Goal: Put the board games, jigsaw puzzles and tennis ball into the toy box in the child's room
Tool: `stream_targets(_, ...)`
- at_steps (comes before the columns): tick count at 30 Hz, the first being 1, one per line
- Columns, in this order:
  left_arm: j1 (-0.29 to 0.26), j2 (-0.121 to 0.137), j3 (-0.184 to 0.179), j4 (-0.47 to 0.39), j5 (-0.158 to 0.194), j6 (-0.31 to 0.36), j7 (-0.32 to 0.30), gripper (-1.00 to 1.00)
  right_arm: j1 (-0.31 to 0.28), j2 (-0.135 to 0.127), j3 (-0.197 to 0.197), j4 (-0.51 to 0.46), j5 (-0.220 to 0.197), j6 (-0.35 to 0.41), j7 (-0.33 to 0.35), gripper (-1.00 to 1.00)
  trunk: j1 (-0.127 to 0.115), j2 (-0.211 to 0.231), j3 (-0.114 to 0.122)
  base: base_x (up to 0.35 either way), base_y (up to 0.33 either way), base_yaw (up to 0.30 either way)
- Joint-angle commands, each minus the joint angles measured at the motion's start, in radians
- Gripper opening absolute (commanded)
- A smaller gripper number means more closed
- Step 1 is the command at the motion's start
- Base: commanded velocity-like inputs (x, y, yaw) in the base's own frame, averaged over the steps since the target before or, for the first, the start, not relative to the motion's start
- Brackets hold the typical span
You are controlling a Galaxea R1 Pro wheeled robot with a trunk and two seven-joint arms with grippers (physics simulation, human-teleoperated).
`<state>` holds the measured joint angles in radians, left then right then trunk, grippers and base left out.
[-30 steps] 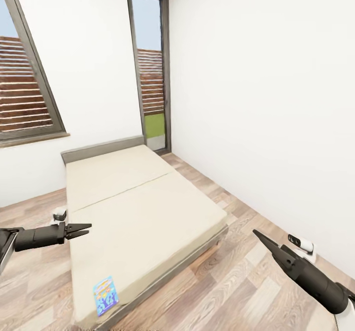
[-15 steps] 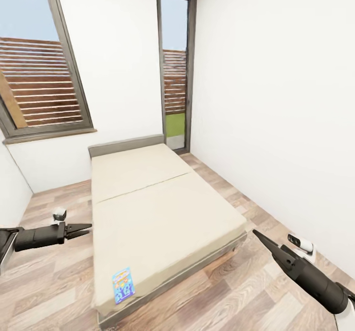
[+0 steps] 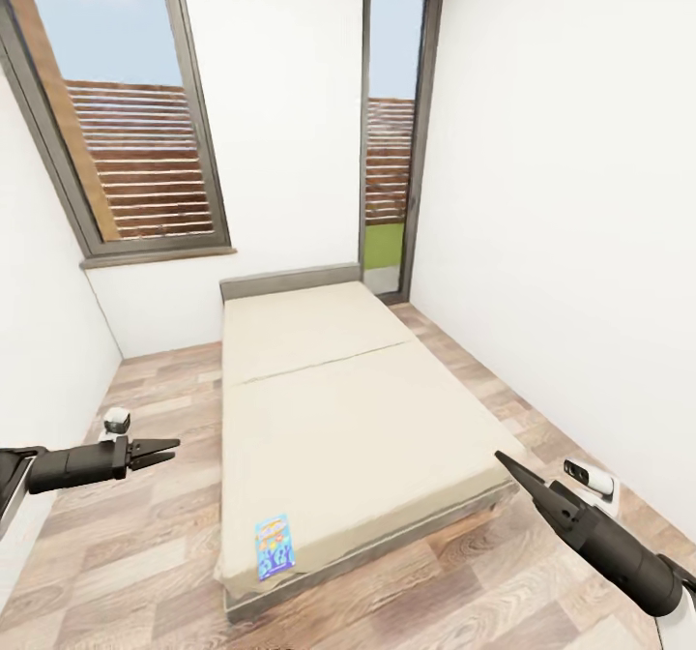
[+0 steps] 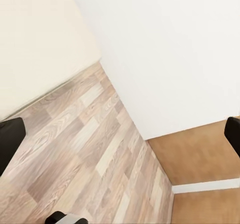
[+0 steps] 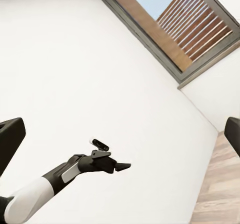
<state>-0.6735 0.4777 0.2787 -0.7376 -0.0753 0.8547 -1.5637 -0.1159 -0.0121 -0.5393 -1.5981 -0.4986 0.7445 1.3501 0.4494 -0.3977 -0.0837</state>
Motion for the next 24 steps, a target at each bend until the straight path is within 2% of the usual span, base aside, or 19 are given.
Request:
stream_targets(1, -0.001, -0.001, 0.002, 0.000, -0.008, 0.010, -0.007, 1.00, -0.001, 0.000, -0.001, 0.000, -0.003, 0.009, 0.001, 1.00, 0.001, -0.002, -0.002, 0.000, 0.000, 0.282)
stream_targets(24, -0.001, -0.001, 0.001, 0.000, -0.009, 0.010, -0.007, 1.00, -0.001, 0.001, 0.002, 0.000, -0.002, 0.008, 0.001, 1.00, 0.001, -0.002, -0.001, 0.000, -0.018, 0.282)
